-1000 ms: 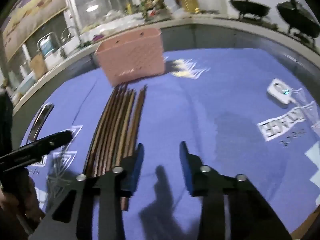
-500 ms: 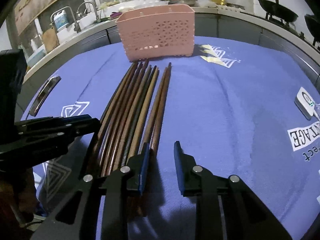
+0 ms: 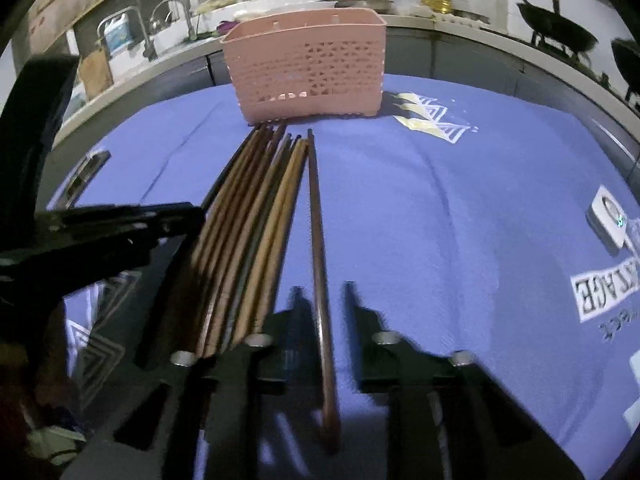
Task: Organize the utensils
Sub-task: 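Grasp one chopstick with the right tool while the left tool grasps another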
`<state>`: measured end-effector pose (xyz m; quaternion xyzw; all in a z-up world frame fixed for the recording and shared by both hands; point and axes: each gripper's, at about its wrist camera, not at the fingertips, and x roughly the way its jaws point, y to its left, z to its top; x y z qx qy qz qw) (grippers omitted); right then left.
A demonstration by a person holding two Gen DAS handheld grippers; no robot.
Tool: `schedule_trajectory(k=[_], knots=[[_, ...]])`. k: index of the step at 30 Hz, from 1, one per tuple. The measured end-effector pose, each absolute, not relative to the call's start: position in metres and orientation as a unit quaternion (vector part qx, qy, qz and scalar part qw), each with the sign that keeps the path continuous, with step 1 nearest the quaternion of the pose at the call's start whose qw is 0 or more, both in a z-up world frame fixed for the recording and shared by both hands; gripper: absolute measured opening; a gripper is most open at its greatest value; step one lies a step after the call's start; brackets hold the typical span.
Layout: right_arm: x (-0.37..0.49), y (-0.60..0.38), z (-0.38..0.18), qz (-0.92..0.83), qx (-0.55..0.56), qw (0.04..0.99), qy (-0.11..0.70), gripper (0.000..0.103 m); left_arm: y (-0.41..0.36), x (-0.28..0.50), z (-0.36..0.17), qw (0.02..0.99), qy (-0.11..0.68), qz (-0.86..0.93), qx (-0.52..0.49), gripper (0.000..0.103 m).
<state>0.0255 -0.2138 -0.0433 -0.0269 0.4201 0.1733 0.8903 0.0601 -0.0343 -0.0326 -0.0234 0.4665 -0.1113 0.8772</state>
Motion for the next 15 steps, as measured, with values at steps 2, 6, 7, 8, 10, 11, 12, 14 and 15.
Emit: schedule_trajectory(k=[2, 6, 7, 8, 10, 11, 12, 14, 15], knots=[[0.028, -0.23, -0.042, 0.16, -0.019, 0.888, 0.432, 0.008, -0.025, 0.054, -0.032, 0.873, 0.472, -0.118, -0.027, 0.006], [0.032, -0.246, -0.039, 0.165, -0.019, 0.874, 0.456, 0.008, -0.008, 0.04, -0.031, 0.864, 0.486, -0.132, -0.022, 0.006], [0.036, -0.246, -0.039, 0.168, -0.02, 0.872, 0.46, 0.008, -0.008, 0.042, -0.031, 0.861, 0.49, -0.134, -0.022, 0.006], [0.044, -0.241, -0.036, 0.173, -0.023, 0.869, 0.462, 0.008, -0.009, 0.047, -0.031, 0.86, 0.493, -0.132, -0.022, 0.006], [0.063, -0.231, -0.03, 0.188, -0.023, 0.865, 0.464, 0.008, -0.015, 0.059, -0.029, 0.858, 0.496, -0.129, -0.006, 0.006], [0.071, -0.226, -0.027, 0.187, -0.028, 0.867, 0.461, 0.009, -0.019, 0.069, -0.028, 0.859, 0.496, -0.128, 0.008, 0.006], [0.08, -0.221, -0.025, 0.185, -0.035, 0.867, 0.46, 0.009, -0.022, 0.079, -0.028, 0.859, 0.496, -0.128, 0.014, 0.006], [0.108, -0.209, -0.025, 0.192, -0.046, 0.859, 0.473, 0.009, -0.027, 0.099, -0.027, 0.859, 0.496, -0.13, 0.018, 0.006], [0.118, -0.205, -0.027, 0.193, -0.046, 0.854, 0.481, 0.009, -0.028, 0.108, -0.026, 0.858, 0.496, -0.131, 0.021, 0.006]])
